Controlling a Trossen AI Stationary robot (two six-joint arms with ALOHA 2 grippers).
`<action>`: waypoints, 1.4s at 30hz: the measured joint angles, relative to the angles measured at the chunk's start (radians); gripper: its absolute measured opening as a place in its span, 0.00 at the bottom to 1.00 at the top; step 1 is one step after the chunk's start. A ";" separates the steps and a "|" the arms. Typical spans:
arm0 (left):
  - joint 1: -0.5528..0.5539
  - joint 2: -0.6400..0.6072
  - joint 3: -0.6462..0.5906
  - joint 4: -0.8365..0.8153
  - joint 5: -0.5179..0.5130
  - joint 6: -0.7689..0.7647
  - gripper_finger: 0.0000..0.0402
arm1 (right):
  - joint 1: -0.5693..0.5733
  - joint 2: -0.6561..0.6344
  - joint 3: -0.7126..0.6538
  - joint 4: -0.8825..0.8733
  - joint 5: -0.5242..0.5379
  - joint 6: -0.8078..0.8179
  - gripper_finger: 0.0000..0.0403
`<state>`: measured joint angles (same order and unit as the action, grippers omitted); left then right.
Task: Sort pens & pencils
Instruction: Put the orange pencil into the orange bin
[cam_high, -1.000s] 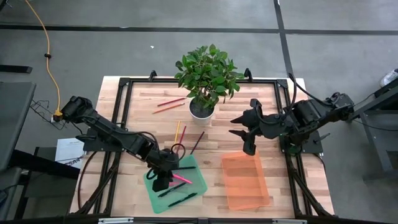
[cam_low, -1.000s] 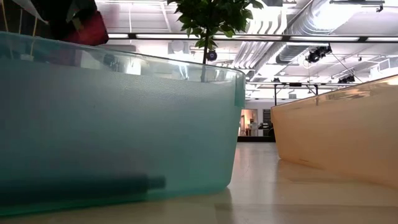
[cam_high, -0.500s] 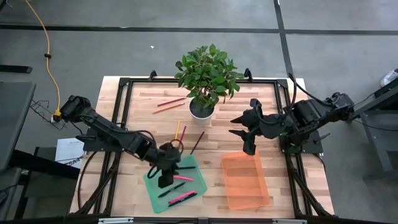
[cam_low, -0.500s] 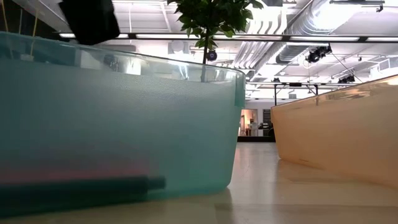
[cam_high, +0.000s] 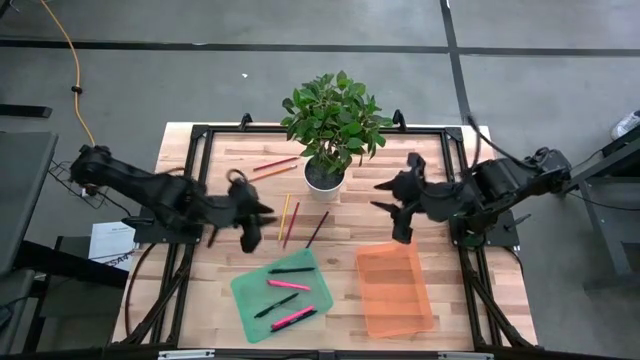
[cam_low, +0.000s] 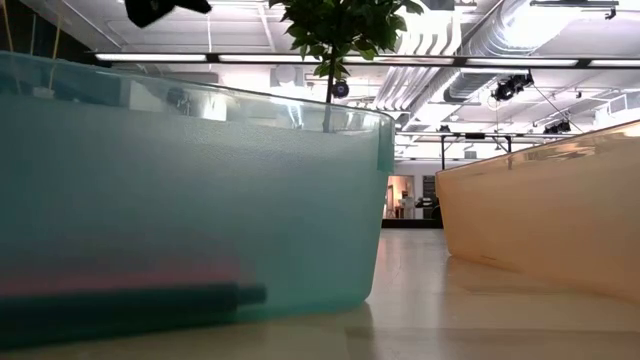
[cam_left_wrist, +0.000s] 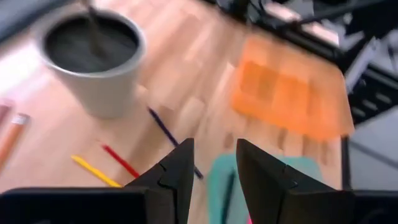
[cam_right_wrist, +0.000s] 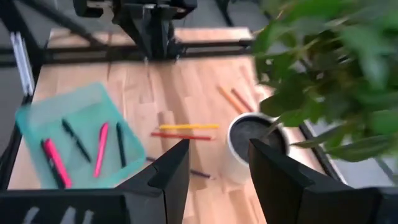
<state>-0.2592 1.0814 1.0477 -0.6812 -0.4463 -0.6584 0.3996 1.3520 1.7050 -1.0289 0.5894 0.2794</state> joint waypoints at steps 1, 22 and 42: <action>-0.001 -0.025 0.000 -0.014 -0.025 0.001 0.26 | 0.000 -0.014 0.000 0.005 0.011 0.000 0.38; 0.025 -0.172 0.000 -0.360 -0.095 0.047 0.26 | -0.060 -0.518 -0.883 0.892 0.073 0.324 0.38; 0.273 -0.571 -0.203 -0.322 0.197 0.224 0.26 | -0.385 -0.139 -0.790 1.078 -0.342 0.376 0.38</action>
<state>0.0137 0.5105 0.8444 -1.0034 -0.2497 -0.4346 0.0146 1.2127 0.9151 0.0495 0.2473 0.6553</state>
